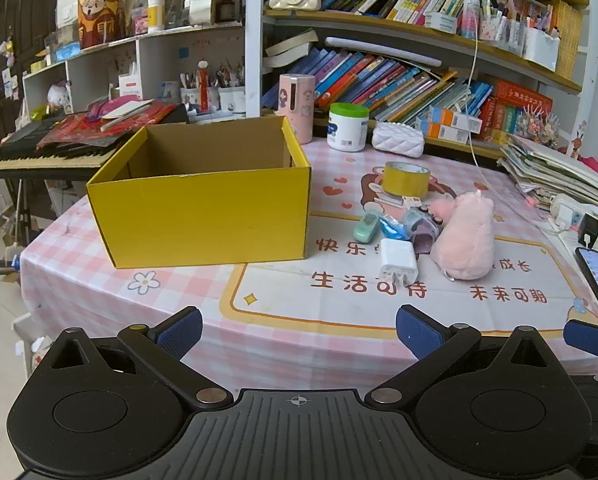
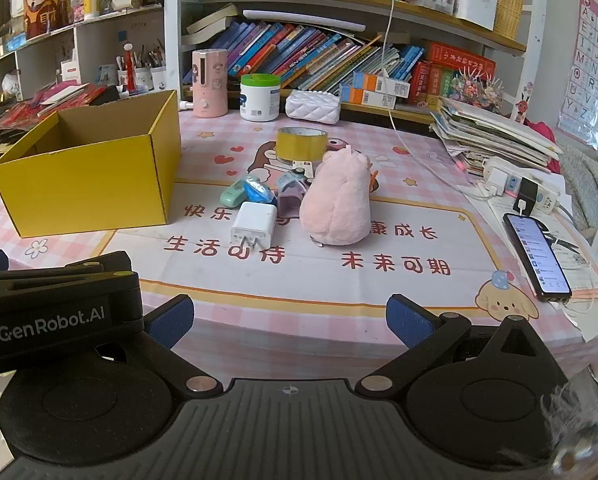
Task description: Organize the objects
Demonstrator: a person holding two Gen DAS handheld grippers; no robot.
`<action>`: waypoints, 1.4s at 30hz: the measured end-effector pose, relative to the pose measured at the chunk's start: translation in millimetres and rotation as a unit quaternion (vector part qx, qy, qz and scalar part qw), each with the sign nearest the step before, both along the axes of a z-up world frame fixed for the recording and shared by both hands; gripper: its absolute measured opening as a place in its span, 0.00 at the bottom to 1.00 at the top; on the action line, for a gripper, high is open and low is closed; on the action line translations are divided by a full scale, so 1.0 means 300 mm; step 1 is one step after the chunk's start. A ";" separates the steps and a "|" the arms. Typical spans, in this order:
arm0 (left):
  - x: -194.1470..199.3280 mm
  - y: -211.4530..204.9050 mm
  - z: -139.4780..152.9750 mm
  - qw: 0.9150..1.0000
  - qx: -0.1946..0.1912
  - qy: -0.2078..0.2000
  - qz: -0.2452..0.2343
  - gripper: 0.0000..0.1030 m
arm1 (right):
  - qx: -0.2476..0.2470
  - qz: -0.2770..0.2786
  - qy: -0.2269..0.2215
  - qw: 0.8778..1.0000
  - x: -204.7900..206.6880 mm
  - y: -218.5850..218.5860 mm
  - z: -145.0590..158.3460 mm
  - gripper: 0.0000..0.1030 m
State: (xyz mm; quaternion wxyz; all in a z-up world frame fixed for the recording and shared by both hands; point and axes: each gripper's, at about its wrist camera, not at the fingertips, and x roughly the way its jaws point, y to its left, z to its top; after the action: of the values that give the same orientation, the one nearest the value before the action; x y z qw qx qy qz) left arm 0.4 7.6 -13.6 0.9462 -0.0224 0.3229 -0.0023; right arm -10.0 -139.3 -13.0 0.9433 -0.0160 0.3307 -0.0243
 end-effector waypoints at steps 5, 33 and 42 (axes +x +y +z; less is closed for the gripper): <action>0.008 0.011 0.006 1.000 -0.002 0.006 0.000 1.00 | -0.001 0.001 0.002 1.000 0.020 0.025 -0.024 1.00; 0.030 0.025 0.023 1.000 -0.006 0.007 -0.004 1.00 | -0.010 -0.002 0.001 1.000 0.024 0.044 0.001 1.00; 0.038 0.050 0.014 1.000 -0.009 0.008 -0.002 1.00 | -0.013 -0.001 0.004 1.000 0.035 0.067 0.001 1.00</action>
State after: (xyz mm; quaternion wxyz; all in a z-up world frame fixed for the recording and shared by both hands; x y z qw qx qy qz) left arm 11.7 22.4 -9.4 0.9431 -0.0304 0.3309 -0.0073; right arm 0.5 -119.3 -12.8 0.9417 -0.0280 0.3341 -0.0293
